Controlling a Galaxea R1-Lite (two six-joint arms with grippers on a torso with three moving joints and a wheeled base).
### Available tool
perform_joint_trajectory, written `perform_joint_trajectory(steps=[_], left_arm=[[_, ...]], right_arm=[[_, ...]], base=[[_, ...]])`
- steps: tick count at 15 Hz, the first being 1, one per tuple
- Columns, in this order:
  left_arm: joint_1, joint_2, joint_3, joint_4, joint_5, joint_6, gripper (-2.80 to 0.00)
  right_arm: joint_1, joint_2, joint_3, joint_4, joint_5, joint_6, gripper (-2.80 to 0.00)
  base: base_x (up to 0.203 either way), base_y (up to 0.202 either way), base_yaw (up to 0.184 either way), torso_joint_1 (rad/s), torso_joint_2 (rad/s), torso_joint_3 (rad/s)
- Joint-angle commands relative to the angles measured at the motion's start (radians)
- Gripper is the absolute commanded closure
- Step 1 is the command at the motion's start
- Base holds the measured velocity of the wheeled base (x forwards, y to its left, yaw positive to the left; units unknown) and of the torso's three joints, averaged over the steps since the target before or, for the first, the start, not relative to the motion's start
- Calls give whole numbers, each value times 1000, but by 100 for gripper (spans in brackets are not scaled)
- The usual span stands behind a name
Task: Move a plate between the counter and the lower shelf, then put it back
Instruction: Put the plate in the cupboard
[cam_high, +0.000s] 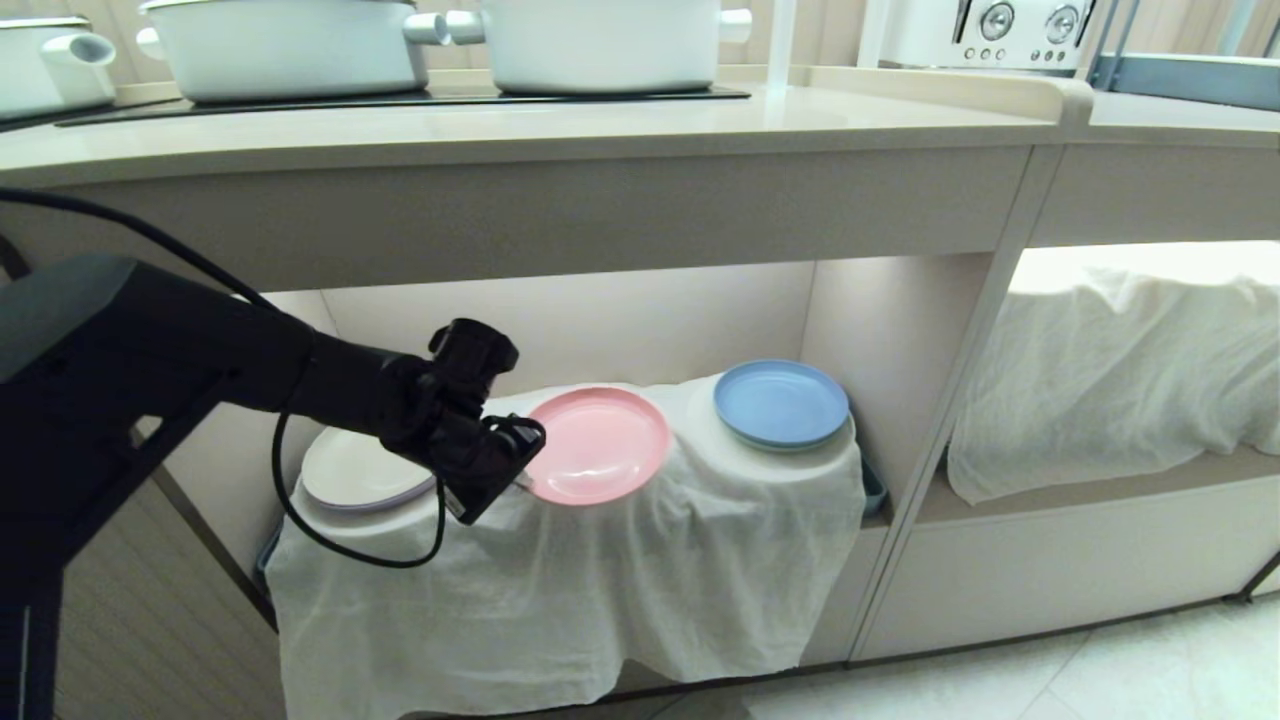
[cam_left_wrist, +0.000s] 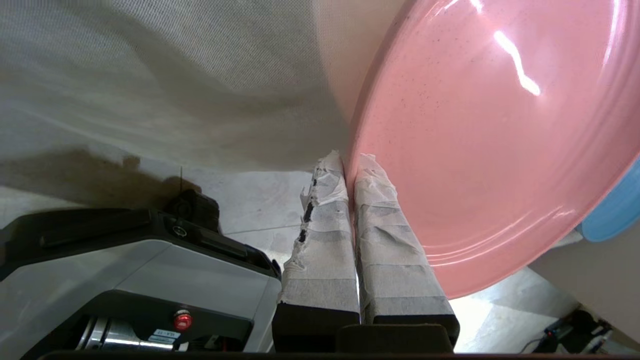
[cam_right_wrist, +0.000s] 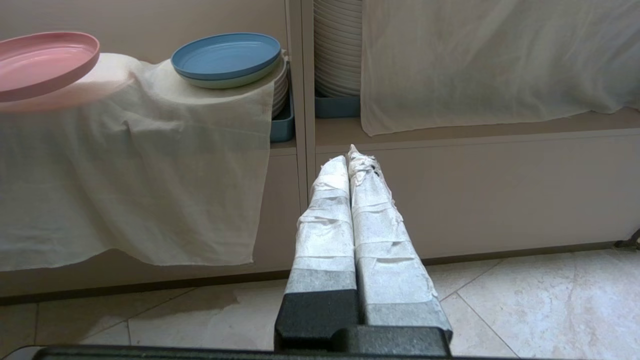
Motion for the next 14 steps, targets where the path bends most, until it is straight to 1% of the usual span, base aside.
perform_joint_trajectory(steps=[1, 4, 7, 11, 14], left_arm=[[1, 44, -72, 55, 6, -6, 0], [13, 83, -166, 126, 10, -6, 0], [24, 125, -234, 162, 11, -6, 0], [26, 162, -264, 163, 29, -7, 0], [25, 173, -264, 161, 31, -6, 0]], right_arm=[[0, 0, 0, -1, 0, -1, 0], [0, 0, 0, 0, 0, -1, 0], [0, 0, 0, 0, 0, -1, 0], [0, 0, 0, 0, 0, -1, 0], [0, 0, 0, 0, 0, -1, 0]], base=[[0, 0, 0, 0, 0, 0], [0, 0, 0, 0, 0, 0], [0, 0, 0, 0, 0, 0], [0, 0, 0, 0, 0, 0], [0, 0, 0, 0, 0, 0]])
